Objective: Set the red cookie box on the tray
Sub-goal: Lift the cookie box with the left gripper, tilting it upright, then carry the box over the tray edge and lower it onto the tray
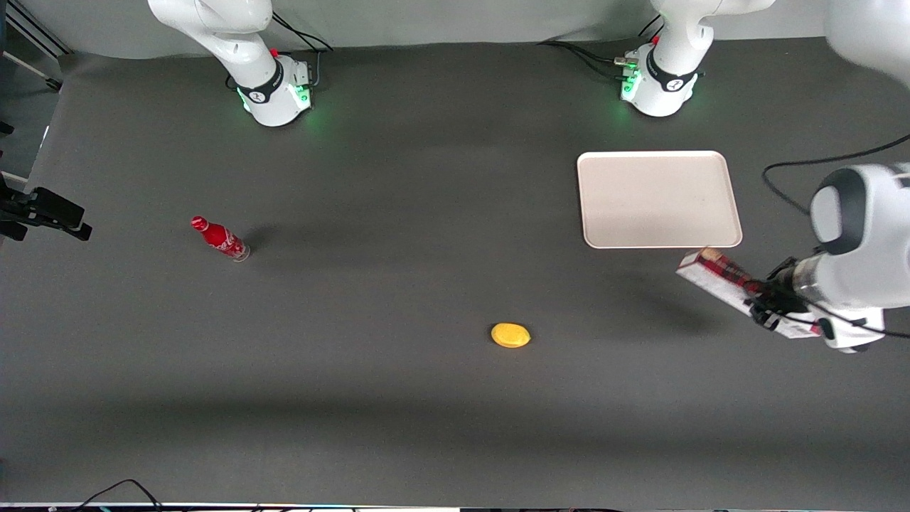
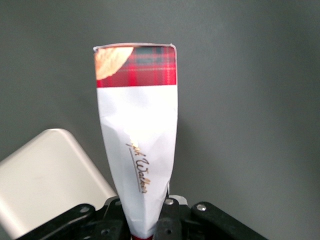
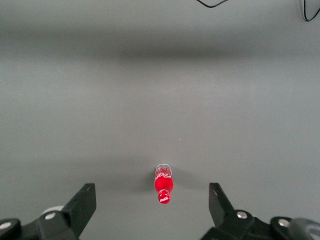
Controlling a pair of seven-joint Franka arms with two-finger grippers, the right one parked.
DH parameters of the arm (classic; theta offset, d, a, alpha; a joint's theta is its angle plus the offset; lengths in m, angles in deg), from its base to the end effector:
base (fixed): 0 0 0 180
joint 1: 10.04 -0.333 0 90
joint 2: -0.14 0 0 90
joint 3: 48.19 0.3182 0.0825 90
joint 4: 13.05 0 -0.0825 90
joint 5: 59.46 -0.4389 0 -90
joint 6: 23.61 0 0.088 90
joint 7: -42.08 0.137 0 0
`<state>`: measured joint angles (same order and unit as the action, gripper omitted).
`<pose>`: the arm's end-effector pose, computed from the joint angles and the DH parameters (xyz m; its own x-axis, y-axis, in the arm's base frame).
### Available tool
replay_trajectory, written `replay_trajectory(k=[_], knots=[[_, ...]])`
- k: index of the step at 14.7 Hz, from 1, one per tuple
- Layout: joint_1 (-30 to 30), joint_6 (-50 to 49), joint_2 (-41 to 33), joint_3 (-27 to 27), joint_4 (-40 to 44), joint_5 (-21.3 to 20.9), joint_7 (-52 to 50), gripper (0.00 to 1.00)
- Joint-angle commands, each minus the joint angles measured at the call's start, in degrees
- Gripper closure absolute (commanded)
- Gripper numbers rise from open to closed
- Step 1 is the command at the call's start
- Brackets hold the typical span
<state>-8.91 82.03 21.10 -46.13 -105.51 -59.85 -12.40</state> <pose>0.6950 0.0101 0.3544 0.5665 0.8216 -0.0630 0.8128 -0.5698 -0.1211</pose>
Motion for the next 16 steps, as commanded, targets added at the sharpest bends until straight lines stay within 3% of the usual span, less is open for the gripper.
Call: replay_trajectory(k=[1, 8, 12, 16], knots=[[0.1, -15.3, -4.7, 1.0, 5.8, -0.1, 15.8, 1.00], [-0.1, -31.7, -17.7, 3.5, 2.1, -1.9, 45.8, 1.00], [-0.2, -24.0, -31.1, 6.2, -18.7, -3.2, 52.4, 1.00], [-0.2, -12.8, -35.5, 8.1, -34.9, -5.8, 55.2, 1.00]])
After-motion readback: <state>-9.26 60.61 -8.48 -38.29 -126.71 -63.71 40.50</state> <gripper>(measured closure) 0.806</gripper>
